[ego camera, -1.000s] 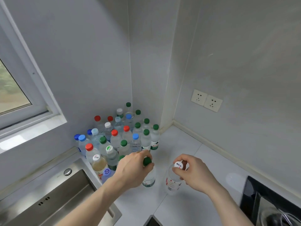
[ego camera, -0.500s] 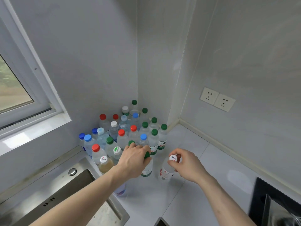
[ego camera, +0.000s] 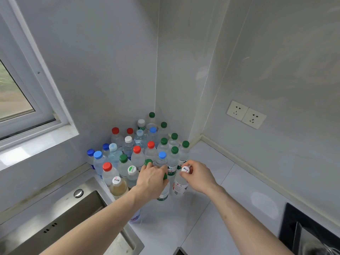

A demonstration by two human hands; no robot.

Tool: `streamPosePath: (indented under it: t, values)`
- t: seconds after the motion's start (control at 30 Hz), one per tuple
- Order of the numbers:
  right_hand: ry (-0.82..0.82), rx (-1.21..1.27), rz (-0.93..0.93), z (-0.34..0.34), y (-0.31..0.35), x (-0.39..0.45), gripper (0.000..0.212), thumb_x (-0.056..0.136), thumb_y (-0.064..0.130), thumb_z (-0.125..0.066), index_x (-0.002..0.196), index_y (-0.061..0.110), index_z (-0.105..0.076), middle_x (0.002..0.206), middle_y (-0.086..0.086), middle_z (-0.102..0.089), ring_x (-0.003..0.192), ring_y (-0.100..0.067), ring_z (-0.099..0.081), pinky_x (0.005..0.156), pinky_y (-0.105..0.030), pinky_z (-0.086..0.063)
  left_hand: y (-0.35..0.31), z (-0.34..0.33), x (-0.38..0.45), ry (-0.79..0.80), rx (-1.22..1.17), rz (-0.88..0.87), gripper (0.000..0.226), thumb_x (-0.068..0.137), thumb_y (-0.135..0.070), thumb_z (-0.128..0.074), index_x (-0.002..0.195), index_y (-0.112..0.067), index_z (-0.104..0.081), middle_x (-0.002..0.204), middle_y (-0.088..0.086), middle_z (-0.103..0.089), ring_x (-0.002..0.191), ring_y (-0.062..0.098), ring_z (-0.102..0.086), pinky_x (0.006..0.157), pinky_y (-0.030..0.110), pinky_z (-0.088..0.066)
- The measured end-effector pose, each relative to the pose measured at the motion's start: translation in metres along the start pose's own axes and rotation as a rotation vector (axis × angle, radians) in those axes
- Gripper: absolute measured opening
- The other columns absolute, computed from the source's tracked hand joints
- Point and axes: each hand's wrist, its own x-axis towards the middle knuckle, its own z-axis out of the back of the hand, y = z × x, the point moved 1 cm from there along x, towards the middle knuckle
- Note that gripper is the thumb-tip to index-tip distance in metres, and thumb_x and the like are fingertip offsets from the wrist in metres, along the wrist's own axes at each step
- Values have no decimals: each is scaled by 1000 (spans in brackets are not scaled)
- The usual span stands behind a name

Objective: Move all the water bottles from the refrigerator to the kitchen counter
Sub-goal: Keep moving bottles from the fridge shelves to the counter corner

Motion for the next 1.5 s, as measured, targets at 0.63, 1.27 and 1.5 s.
streamPosePath:
  t: [0.63,1.27,1.5]
  values:
    - [27,-163,54,-27,18,27,19,101,37,-64,119,33,-66,117,0,-62,102,-24,-64,90,-41,-55,11,-9,-16,-100,-82,31,40,104,-36,-47,144,-34,-48,134,-5,-60,128,25,-49,103,37,-37]
    - [43,-64,90,-46,-1,0,69,100,28,-61,161,36,-28,156,10,-31,103,-20,-67,94,-37,-55,38,-52,-64,-91,-274,101,78,100,-38,-54,163,-30,-9,145,-7,-47,125,19,-52,102,32,-46]
    - [55,-39,76,-54,-5,-11,73,97,32,-62,161,37,-26,160,14,-24,106,-22,-67,96,-38,-54,54,-57,-61,-134,-186,0,74,102,-42,-53,163,-28,-14,142,-4,-54,121,21,-55,97,35,-51]
